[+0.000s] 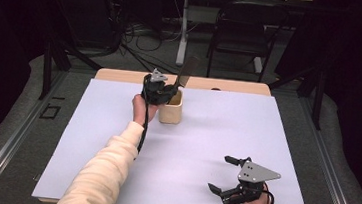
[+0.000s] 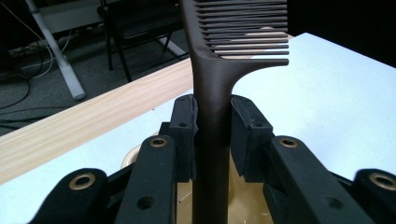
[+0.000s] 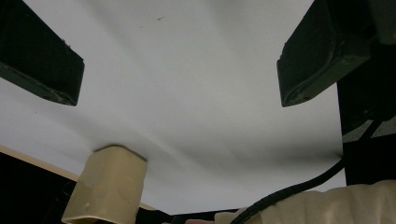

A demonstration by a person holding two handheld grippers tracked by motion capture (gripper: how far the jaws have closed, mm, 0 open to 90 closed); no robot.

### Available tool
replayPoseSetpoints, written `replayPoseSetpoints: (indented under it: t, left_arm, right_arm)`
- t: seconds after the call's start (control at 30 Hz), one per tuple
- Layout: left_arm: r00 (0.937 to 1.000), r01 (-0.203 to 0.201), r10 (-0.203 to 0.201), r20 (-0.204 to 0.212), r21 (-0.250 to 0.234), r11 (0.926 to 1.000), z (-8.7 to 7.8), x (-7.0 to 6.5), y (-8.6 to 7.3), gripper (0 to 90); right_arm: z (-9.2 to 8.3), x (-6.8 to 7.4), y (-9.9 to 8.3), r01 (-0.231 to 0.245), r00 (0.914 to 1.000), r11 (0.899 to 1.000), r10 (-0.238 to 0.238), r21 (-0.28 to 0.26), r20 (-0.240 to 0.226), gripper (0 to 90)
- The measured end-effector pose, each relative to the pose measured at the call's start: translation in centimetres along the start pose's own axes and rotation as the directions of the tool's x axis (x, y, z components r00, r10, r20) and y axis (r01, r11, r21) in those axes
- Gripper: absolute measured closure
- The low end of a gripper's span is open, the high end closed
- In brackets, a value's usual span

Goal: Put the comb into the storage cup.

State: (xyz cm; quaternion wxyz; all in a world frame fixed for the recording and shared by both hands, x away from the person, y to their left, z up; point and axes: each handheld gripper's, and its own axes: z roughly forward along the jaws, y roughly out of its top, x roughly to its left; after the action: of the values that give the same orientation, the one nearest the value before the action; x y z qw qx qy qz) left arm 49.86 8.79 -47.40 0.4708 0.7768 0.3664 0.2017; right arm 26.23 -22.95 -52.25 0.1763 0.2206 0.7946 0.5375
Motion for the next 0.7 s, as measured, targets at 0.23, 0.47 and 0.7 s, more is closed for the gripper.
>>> replayPoseSetpoints:
  t: [0.23,0.47,0.7]
  left_arm:
    - [1.0000,-0.003,0.003,0.004,0.015,0.9999,0.03,0.07,-0.17,72.0]
    - [0.9999,-0.008,0.008,0.010,0.028,0.9996,0.10,0.08,-0.29,72.0]
    - [0.9998,-0.012,0.011,0.017,0.041,0.9991,0.19,0.13,-0.38,72.0]
  right_arm:
    - [0.01,0.00,0.00,0.000,1.0000,1.000,0.000,0.001,0.001,0.1]
    - [0.02,0.00,-0.01,0.000,1.0000,1.000,0.000,0.001,0.000,0.1]
    - [0.03,0.00,-0.01,-0.001,1.0000,1.000,0.001,0.001,0.000,0.1]
